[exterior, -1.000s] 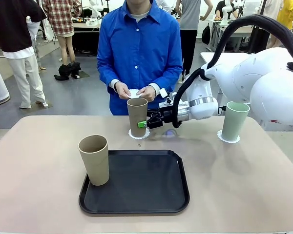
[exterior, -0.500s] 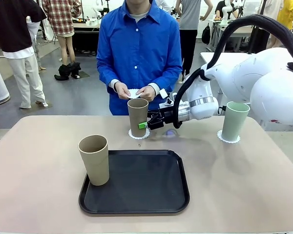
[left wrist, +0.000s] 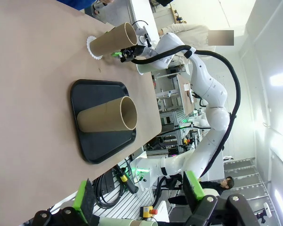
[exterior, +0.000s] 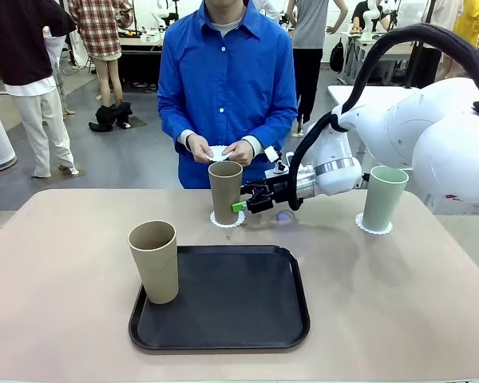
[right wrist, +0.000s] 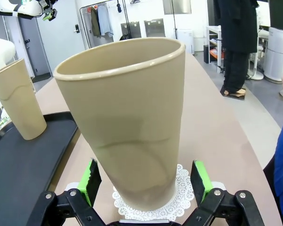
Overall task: Place coasters on the table and set cups on them.
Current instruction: Take one Reusable plastic cup from the Flat Tray and place it on a coaster set by the human.
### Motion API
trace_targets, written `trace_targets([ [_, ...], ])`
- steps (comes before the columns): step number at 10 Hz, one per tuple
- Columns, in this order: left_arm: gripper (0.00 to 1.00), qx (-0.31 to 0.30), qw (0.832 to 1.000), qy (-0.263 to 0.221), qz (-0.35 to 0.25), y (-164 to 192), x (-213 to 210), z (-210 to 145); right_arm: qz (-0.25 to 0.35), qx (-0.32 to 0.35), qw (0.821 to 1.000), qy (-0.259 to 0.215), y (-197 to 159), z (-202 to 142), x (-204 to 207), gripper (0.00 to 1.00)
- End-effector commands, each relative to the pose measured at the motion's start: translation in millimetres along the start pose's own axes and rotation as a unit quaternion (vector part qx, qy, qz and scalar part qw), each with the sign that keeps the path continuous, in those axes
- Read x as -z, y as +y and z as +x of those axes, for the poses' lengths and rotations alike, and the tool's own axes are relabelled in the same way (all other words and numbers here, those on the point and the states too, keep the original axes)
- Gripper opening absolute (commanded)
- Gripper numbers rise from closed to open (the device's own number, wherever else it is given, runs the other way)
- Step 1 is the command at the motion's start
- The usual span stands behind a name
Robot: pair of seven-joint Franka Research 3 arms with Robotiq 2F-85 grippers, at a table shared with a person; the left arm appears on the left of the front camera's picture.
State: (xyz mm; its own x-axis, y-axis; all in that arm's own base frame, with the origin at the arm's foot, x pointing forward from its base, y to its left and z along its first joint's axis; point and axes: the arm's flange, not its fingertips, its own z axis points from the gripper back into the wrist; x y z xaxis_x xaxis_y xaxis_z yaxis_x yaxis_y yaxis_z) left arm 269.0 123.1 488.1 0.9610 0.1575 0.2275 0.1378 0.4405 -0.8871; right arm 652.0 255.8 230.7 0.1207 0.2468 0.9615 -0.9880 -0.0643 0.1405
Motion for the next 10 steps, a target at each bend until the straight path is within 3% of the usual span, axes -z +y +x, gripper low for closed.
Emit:
trace_targets([
  [1, 1.00, 0.006, 1.000, -0.003, -0.011, -1, -1, 0, 0.002, 0.005, 1.000, 0.015, -5, 4, -4, 1.00],
  [6, 1.00, 0.006, 1.000, -0.003, -0.011, -1, -1, 0, -0.025, -0.003, 0.998, 0.057, 5, 15, -24, 1.00],
  [10, 1.00, 0.006, 1.000, -0.003, -0.011, -1, -1, 0, -0.025, -0.002, 0.989, 0.146, 8, 25, -36, 1.00],
])
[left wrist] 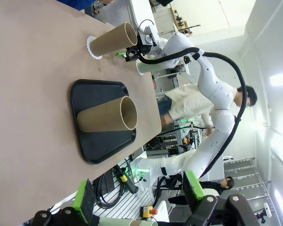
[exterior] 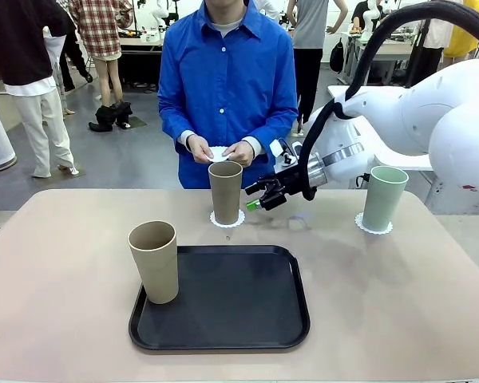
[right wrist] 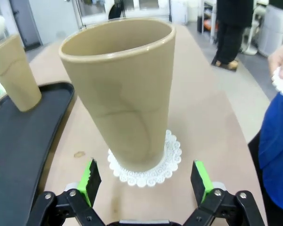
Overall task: Place coasters on the table and set cups on them.
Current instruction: Take one Reusable plastic cup from the Flat Tray and place it on a coaster set by the human.
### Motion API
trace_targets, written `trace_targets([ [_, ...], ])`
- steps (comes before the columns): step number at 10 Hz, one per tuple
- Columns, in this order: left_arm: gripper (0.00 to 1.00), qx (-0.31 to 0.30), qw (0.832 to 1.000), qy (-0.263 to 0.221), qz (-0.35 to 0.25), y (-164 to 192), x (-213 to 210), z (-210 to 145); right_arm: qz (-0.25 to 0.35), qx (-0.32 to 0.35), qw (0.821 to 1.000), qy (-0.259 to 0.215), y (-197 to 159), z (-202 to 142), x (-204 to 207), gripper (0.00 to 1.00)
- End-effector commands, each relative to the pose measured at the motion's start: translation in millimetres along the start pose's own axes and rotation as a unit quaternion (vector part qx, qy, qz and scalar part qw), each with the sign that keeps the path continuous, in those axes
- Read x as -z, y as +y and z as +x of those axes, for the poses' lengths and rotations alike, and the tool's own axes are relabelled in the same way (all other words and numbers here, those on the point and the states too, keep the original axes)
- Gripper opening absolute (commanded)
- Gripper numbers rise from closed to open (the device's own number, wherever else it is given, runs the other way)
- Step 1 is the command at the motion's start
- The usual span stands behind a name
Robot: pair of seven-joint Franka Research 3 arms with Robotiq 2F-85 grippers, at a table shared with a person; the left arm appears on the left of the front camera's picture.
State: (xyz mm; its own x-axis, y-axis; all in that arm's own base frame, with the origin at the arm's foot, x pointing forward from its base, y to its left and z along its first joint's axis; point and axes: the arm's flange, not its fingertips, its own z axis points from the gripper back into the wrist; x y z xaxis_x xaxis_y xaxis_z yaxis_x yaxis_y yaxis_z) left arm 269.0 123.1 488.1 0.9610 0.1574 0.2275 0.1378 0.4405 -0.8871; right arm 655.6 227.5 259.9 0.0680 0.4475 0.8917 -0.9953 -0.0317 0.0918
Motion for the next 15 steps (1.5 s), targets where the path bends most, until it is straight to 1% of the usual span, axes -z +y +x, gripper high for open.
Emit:
trace_targets([
  [1, 1.00, 0.006, 1.000, -0.004, -0.011, -1, -1, 0, 0.003, 0.014, 0.998, 0.056, 7, 8, -7, 1.00],
  [3, 1.00, 0.006, 1.000, -0.004, -0.011, -1, -1, 0, -0.001, 0.014, 0.996, 0.091, 14, 19, -20, 1.00],
  [4, 1.00, 0.006, 1.000, -0.004, -0.011, -1, -1, 0, -0.015, 0.020, 0.994, 0.111, 23, 31, -32, 1.00],
  [5, 1.00, 0.006, 1.000, -0.004, -0.011, -1, -1, 0, -0.032, 0.040, 0.991, 0.127, 38, 47, -45, 1.00],
  [6, 1.00, 0.006, 1.000, -0.004, -0.011, -1, -1, 0, -0.075, 0.074, 0.985, 0.137, 55, 68, -58, 1.00],
  [7, 1.00, 0.006, 1.000, -0.004, -0.011, -1, -1, 0, -0.143, 0.113, 0.969, 0.167, 75, 90, -72, 1.00],
  [8, 1.00, 0.006, 1.000, -0.004, -0.011, -1, -1, 0, -0.176, 0.154, 0.953, 0.192, 106, 110, -87, 1.00],
  [9, 1.00, 0.006, 1.000, -0.004, -0.011, -1, -1, 0, -0.226, 0.183, 0.932, 0.215, 136, 130, -96, 1.00],
  [10, 1.00, 0.006, 1.000, -0.004, -0.011, -1, -1, 0, -0.252, 0.218, 0.914, 0.233, 168, 143, -103, 1.00],
  [11, 1.00, 0.006, 1.000, -0.004, -0.011, -1, -1, 0, -0.278, 0.248, 0.889, 0.266, 200, 151, -112, 1.00],
  [12, 1.00, 0.006, 1.000, -0.004, -0.011, -1, -1, 0, -0.300, 0.257, 0.876, 0.275, 225, 159, -119, 1.00],
  [13, 1.00, 0.006, 1.000, -0.004, -0.011, -1, -1, 0, -0.321, 0.259, 0.869, 0.273, 242, 165, -121, 1.00],
  [14, 1.00, 0.006, 1.000, -0.004, -0.011, -1, -1, 0, -0.336, 0.255, 0.867, 0.264, 256, 169, -123, 1.00],
  [15, 1.00, 0.006, 1.000, -0.004, -0.011, -1, -1, 0, -0.341, 0.246, 0.872, 0.252, 261, 172, -124, 1.00],
])
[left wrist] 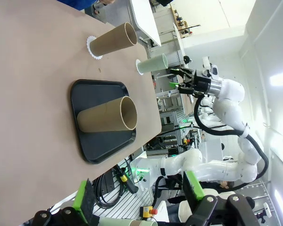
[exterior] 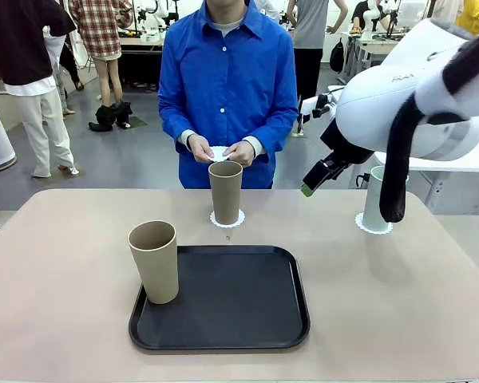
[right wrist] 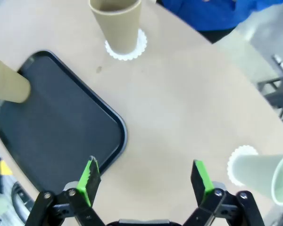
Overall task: Place coasters on the table and set cups on them.
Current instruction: Take one Reusable plastic cup from the Flat Tray and place it on a coaster set by the human.
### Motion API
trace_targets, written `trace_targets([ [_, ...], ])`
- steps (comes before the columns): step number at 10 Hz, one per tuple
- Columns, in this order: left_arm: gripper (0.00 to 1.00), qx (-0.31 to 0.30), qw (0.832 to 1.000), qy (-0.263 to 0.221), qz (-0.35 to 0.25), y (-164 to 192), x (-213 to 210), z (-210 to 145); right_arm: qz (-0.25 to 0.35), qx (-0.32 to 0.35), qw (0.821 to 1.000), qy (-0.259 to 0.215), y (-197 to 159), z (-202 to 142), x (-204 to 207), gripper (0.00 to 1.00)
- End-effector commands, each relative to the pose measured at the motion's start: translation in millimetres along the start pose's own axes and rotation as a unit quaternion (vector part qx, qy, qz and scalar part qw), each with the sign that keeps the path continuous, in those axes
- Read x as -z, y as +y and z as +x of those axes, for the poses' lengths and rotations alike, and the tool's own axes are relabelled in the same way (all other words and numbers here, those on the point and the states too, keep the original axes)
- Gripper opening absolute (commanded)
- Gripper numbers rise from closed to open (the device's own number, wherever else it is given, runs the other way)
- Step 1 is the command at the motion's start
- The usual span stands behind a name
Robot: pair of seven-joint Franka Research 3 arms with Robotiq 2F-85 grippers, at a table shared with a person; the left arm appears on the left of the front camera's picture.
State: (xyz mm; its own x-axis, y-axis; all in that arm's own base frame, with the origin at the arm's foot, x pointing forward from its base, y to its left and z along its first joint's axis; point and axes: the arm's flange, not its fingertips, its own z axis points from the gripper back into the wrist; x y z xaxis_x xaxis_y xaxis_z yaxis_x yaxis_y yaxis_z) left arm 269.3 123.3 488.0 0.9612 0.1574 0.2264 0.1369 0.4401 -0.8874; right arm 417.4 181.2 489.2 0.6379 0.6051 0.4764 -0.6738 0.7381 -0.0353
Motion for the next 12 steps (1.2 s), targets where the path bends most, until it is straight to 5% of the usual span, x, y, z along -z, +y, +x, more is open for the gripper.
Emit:
trace_targets([
  [1, 1.00, 0.006, 1.000, -0.004, -0.011, -1, -1, 0, 0.020, 0.002, 1.000, -0.008, 0, 3, 1, 1.00],
  [12, 1.00, 0.006, 1.000, -0.004, -0.011, -1, -1, 0, 0.004, -0.001, 1.000, -0.006, 5, 3, -6, 1.00],
])
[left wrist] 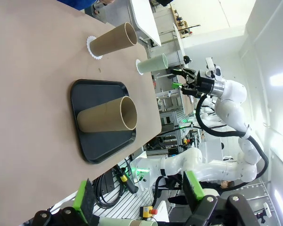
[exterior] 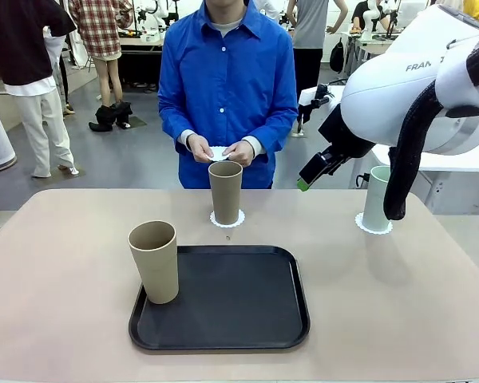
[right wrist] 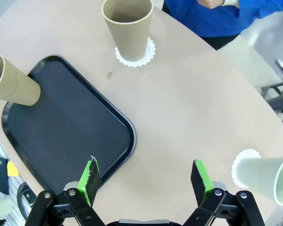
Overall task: Place coasters on the table and set cups on them.
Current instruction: Take one Reusable plastic cup from the Flat Tray and place it on a coaster set by the human.
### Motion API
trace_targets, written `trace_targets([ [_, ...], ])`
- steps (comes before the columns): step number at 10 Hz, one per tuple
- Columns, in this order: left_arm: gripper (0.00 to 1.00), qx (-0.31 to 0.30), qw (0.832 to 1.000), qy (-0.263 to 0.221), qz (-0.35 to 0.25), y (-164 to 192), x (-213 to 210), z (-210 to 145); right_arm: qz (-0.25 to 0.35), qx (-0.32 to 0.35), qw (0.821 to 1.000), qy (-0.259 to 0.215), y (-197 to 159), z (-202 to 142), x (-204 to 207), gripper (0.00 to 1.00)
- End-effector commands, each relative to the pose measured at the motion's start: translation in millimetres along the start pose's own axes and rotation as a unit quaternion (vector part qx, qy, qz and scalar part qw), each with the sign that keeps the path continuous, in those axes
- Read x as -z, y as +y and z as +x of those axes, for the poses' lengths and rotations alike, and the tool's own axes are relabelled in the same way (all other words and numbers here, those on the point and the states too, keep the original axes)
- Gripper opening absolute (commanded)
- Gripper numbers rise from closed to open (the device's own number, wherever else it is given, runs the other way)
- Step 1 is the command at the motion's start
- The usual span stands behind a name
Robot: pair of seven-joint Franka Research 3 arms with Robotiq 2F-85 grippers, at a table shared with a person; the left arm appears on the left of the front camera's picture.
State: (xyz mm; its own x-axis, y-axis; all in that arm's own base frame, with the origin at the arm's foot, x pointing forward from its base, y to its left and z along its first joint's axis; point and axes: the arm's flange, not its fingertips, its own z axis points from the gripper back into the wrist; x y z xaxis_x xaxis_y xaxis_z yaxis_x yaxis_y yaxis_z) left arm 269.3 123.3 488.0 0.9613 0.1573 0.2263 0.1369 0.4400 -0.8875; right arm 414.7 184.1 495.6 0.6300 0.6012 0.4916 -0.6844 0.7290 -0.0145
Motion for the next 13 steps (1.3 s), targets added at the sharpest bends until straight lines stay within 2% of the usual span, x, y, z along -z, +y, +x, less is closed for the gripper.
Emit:
trace_targets([
  [1, 1.00, 0.006, 1.000, -0.004, -0.011, -1, -1, 0, -0.008, 0.000, 1.000, 0.002, 1, 0, -1, 1.00],
  [2, 1.00, 0.006, 1.000, -0.004, -0.011, -1, -1, 0, 0.000, 0.000, 1.000, 0.000, 0, 0, 0, 1.00],
  [3, 1.00, 0.006, 1.000, -0.004, -0.011, -1, -1, 0, -0.061, 0.075, 0.995, 0.017, -10, -43, -24, 1.00],
  [4, 1.00, 0.006, 1.000, -0.004, -0.011, -1, -1, 0, -0.090, 0.142, 0.985, 0.022, -29, -73, -41, 1.00],
  [7, 1.00, 0.006, 1.000, -0.004, -0.011, -1, -1, 0, -0.147, 0.281, 0.945, 0.076, -86, -146, -67, 1.00],
  [8, 1.00, 0.006, 1.000, -0.004, -0.011, -1, -1, 0, -0.138, 0.309, 0.937, 0.090, -97, -164, -75, 1.00],
  [9, 1.00, 0.006, 1.000, -0.004, -0.011, -1, -1, 0, -0.131, 0.323, 0.933, 0.094, -104, -176, -80, 1.00],
  [10, 1.00, 0.006, 1.000, -0.004, -0.011, -1, -1, 0, -0.119, 0.303, 0.943, 0.073, -105, -175, -82, 1.00],
  [11, 1.00, 0.006, 1.000, -0.004, -0.011, -1, -1, 0, -0.140, 0.304, 0.938, 0.089, -118, -170, -83, 1.00],
  [13, 1.00, 0.006, 1.000, -0.004, -0.011, -1, -1, 0, -0.132, 0.314, 0.936, 0.089, -122, -177, -87, 1.00],
])
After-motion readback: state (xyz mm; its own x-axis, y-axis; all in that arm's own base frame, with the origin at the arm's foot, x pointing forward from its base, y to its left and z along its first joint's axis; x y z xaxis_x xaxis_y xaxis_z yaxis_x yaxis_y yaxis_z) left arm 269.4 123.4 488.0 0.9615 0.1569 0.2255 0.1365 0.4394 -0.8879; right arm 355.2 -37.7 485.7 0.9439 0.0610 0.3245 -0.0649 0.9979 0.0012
